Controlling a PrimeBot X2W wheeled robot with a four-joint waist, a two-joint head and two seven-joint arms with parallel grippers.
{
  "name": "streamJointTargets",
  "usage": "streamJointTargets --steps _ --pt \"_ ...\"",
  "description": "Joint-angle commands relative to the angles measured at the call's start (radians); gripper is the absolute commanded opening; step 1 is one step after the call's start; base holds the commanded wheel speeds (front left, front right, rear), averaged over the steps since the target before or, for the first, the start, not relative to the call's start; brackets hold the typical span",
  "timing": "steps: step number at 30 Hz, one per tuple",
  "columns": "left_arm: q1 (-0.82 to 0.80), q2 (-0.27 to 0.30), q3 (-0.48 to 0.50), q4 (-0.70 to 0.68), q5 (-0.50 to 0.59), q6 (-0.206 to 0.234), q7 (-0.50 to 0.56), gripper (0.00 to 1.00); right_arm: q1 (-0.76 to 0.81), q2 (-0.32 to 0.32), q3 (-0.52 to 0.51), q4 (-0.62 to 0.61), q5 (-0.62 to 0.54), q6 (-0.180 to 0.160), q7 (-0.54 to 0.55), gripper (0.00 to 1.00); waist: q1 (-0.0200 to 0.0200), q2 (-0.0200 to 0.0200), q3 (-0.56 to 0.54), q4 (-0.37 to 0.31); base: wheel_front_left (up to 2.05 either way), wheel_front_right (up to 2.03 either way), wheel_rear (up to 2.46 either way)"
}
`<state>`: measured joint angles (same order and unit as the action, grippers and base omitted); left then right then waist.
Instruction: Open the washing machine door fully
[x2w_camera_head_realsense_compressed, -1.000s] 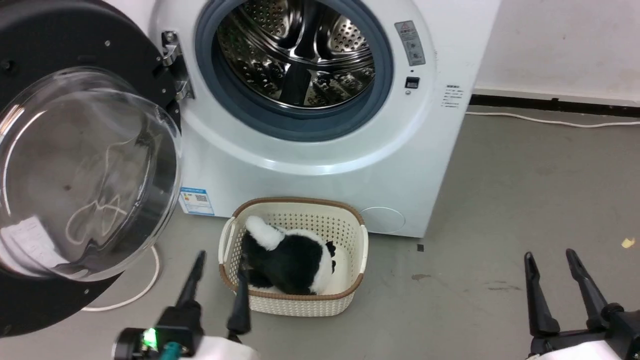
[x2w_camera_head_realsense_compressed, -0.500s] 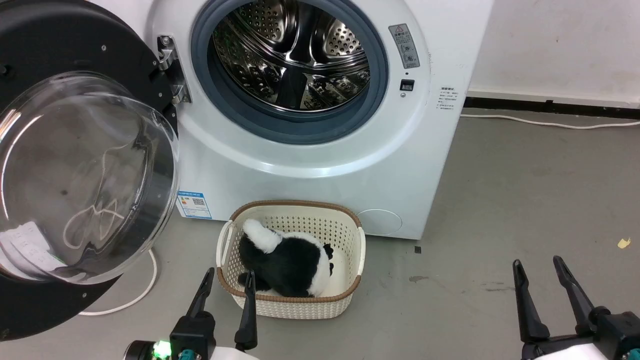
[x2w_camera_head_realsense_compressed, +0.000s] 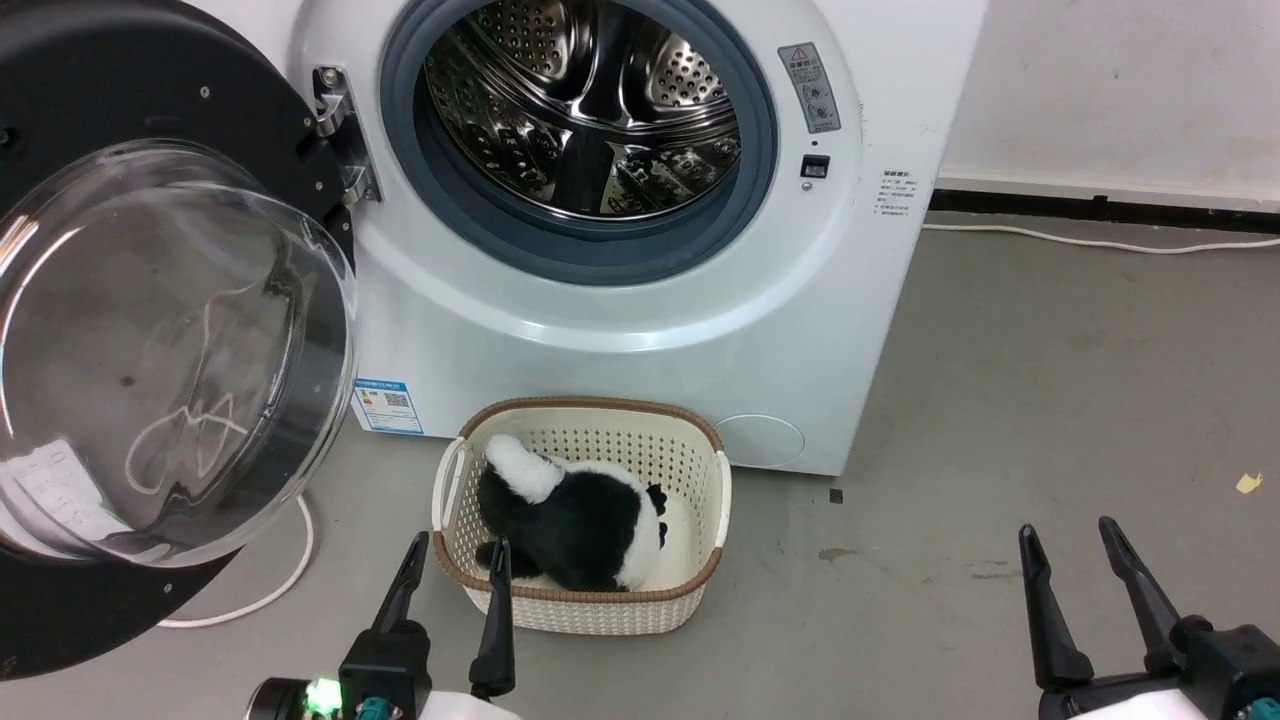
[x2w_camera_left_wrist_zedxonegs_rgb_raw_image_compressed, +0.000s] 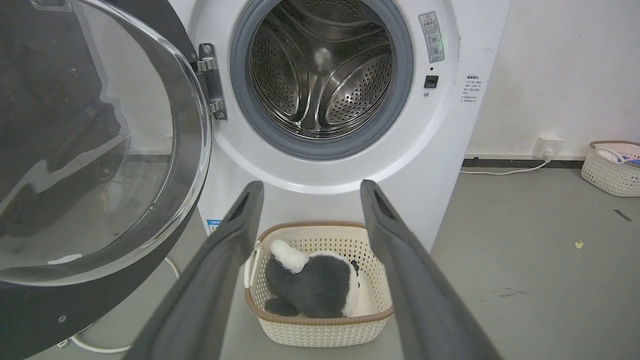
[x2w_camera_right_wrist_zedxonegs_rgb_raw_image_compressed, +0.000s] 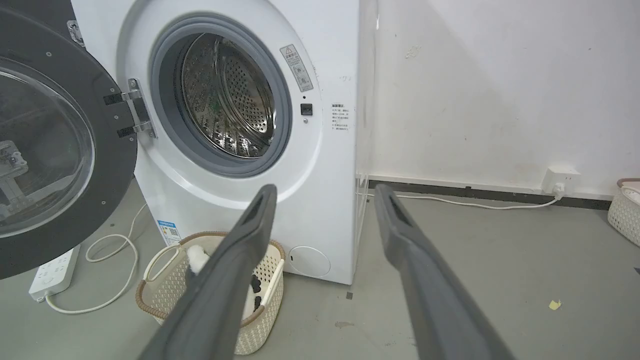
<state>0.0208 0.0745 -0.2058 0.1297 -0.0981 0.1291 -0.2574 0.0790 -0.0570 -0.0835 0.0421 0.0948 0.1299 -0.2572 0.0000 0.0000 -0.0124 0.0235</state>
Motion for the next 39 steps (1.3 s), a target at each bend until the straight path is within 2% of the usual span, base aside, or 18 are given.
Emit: streamJointTargets --steps 1,2,39 --pt "-0.005 -0.005 0.006 -0.005 0.009 -0.004 -0.004 1.00 0.015 0.006 0.002 0.004 0.000 0.001 -0.005 1.00 0.0000 0.0000 0.000 0.001 0.00 0.00 0.00" --pt "0.000 0.000 0.002 -0.003 0.003 0.000 0.000 0.00 0.000 0.000 0.000 0.002 0.000 0.000 0.000 0.00 0.0000 0.0000 0.001 0.001 0.00 0.00 0.00" --pt "-0.006 -0.007 0.061 -0.041 0.033 -0.038 0.078 0.00 -0.025 0.002 0.024 -0.011 -0.028 0.000 0.077 0.00 0.0000 0.0000 0.004 -0.006 0.00 0.00 0.00"
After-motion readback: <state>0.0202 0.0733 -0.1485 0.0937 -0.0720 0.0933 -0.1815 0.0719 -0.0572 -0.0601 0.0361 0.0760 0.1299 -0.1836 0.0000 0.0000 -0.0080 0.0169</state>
